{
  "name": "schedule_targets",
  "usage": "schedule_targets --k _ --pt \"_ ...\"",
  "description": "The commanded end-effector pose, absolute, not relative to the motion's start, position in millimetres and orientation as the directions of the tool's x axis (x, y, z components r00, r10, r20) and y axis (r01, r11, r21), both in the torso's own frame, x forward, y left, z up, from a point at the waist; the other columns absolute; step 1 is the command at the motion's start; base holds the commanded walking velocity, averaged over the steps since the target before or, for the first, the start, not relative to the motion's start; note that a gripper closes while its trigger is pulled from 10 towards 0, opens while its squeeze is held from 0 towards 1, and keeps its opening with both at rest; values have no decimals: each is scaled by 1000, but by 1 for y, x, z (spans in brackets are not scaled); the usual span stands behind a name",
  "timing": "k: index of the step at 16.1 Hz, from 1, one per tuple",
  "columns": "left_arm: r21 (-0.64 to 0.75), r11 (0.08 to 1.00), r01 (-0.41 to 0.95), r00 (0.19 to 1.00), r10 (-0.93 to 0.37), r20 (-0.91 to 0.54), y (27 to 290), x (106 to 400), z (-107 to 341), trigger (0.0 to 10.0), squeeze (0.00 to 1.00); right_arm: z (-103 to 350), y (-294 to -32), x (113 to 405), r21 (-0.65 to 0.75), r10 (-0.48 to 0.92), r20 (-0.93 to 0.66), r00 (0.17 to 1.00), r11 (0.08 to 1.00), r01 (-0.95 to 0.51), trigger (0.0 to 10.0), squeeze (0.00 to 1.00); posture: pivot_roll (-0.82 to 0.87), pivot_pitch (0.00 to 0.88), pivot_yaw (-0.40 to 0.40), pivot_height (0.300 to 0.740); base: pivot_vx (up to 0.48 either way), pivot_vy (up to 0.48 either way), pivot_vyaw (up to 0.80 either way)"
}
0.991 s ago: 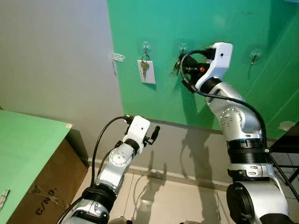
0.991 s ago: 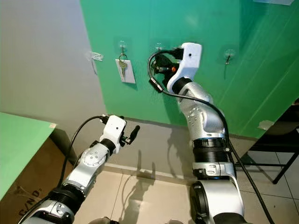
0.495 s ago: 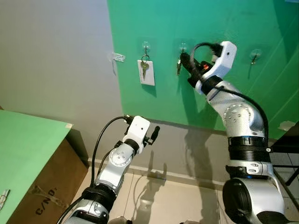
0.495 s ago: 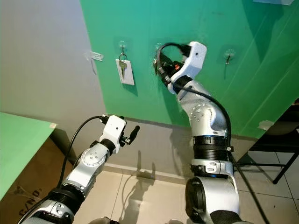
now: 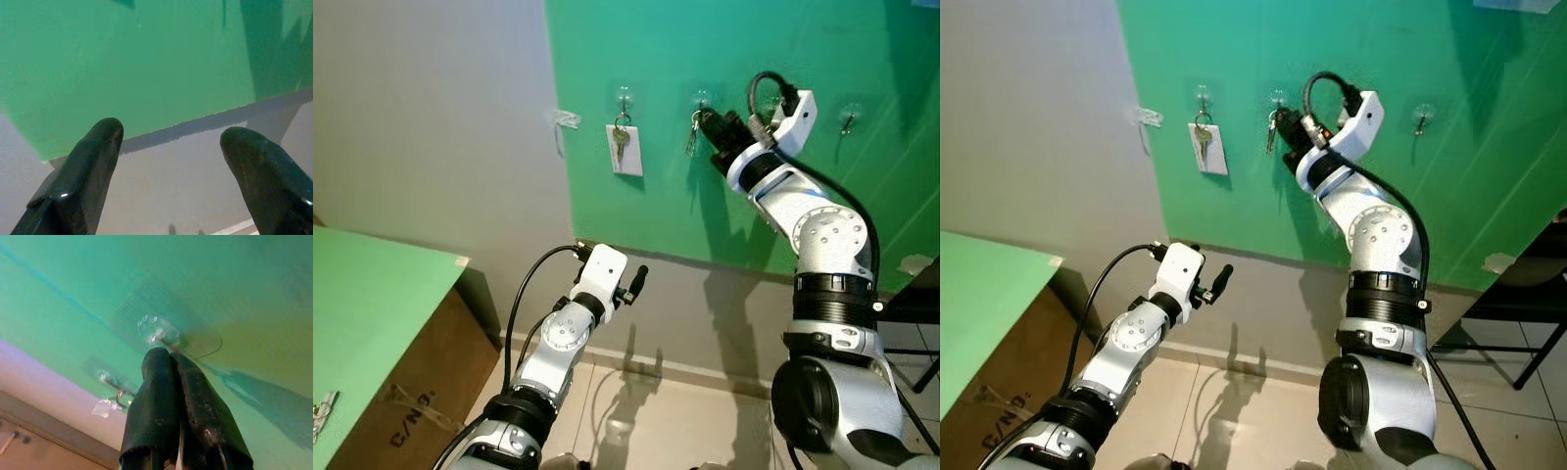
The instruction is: Hang keys on a hook
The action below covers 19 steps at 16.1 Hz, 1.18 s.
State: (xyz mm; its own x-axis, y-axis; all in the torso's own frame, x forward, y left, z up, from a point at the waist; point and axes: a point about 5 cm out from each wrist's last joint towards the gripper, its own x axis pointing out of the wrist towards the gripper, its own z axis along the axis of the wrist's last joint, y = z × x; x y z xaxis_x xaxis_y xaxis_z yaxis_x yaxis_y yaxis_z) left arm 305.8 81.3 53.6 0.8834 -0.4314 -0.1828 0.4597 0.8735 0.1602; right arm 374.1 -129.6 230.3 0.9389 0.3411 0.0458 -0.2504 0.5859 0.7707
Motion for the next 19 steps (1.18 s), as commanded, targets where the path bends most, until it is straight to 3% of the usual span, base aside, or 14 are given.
schedule_targets --k 1,3,6,11,16,18,19 --pt "172 868 465 882 -439 -170 80 306 57 10000 0 240 -145 376 785 274 65 960 580 -219 10000 0 -141 0 16 740 0 0 0" --pt "171 869 464 883 -438 -170 80 306 57 10000 0 233 -149 379 769 220 -23 975 627 -124 10000 0 -140 0 13 740 0 0 0" --pt "170 872 460 885 -434 -169 80 305 57 10000 0 244 -152 377 498 142 35 989 856 -141 10000 0 -138 0 10 740 0 0 0" --pt "169 873 458 886 -433 -169 80 304 57 10000 0 256 -141 371 160 157 161 974 970 -182 10000 0 -137 0 9 740 0 0 0" --pt "168 872 459 885 -433 -170 80 303 56 10000 0 252 -134 369 161 195 172 966 961 -223 10000 0 -136 0 10 740 0 0 0" --pt "168 872 460 885 -434 -171 80 303 56 10000 0 249 -131 368 266 231 153 961 927 -265 10000 0 -137 0 10 740 0 0 0" --pt "168 872 461 884 -434 -171 80 303 56 10000 0 245 -124 365 350 322 129 938 870 -347 10000 0 -137 0 10 740 0 0 0"
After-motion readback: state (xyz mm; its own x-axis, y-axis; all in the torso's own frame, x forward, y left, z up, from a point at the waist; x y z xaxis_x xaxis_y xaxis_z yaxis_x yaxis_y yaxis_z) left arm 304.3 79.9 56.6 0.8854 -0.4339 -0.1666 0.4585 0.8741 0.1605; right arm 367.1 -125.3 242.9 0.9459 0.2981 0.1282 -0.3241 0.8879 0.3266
